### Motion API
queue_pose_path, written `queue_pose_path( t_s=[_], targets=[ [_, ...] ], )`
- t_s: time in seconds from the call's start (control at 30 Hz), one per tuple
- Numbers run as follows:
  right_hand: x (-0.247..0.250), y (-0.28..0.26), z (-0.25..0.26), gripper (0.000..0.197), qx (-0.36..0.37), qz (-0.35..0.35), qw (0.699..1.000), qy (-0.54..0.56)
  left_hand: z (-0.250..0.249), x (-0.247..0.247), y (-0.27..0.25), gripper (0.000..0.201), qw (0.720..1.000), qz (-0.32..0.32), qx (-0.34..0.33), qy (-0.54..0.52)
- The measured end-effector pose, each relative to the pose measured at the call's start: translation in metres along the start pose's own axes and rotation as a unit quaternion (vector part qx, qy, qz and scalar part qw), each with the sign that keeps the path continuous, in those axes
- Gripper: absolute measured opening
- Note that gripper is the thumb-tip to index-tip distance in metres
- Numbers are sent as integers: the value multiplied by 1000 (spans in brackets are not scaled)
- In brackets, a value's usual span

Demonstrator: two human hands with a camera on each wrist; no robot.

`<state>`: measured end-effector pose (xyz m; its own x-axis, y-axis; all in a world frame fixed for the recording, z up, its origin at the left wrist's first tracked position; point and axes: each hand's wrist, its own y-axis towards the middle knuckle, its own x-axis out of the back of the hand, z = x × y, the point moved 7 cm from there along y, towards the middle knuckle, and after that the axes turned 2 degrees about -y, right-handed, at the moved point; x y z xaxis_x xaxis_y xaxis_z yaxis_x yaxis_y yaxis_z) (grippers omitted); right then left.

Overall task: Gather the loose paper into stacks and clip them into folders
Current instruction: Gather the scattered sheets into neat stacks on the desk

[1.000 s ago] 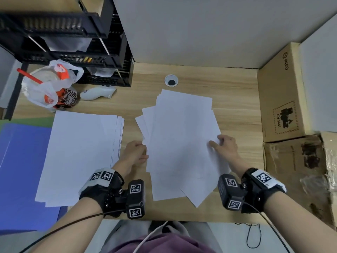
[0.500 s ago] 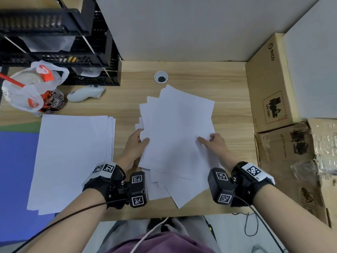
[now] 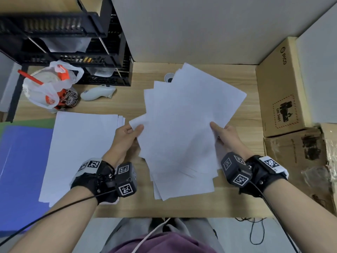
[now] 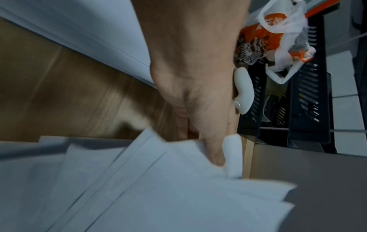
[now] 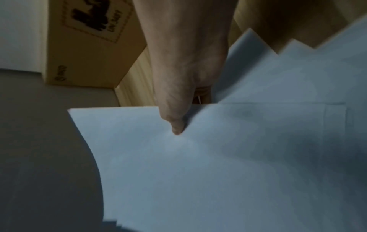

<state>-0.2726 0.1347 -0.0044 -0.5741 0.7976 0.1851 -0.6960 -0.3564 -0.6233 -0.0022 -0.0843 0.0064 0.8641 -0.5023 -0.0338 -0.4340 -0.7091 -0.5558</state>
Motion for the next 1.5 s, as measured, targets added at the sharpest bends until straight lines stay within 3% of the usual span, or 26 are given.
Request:
queue_pose_path(
  t_s=[0.13,0.2,0.3,0.37,0.43,0.53,0.63,0.7,0.8,0.9,1.07,1.13,1.23,1.37,1.5],
  targets=[
    [46,1,5,29,0,-41,995,-92,13,16,11,9,998,-56,26,33],
    [56,-12,4,27,-10,-19,992,-124,25,15,15,21,994,-36,57,88],
    [47,-24,-14,7,-31,42,991,-123,41,0,13,15,990,27,104,91],
    [31,-27,-34,19,-44,64,990,-117,48,-10,6,25,991,41,121,36],
    [9,-31,-51,28,-52,70,989,-123,55,-18,-4,31,992,50,117,21],
    [-22,-36,-60,32,-43,78,988,-124,65,-25,-17,32,989,63,82,102],
    [-17,-25,-56,15,4,32,963,-269,61,-17,-20,29,986,10,47,159],
    [0,-17,-57,8,1,3,952,-305,61,-11,-19,25,985,-17,64,162],
    [14,-9,-64,42,-7,-8,944,-329,67,-12,-20,27,985,-9,107,132],
    [8,-14,-64,60,5,-3,940,-342,67,-25,-21,28,989,1,110,101],
    [-1,-31,-85,66,-63,36,974,-215,76,-27,-16,54,989,-33,139,25],
    [-2,-36,-95,65,-85,41,983,-157,75,-28,-15,48,990,-33,136,24],
    [-4,-39,-98,63,-95,36,988,-116,75,-38,-21,33,989,19,132,63],
    [-15,-42,-95,54,-111,42,986,-115,75,-48,-30,29,988,70,108,91],
    [-18,-46,-88,83,-94,1,965,-244,67,-46,-36,28,990,92,79,73]
  ],
)
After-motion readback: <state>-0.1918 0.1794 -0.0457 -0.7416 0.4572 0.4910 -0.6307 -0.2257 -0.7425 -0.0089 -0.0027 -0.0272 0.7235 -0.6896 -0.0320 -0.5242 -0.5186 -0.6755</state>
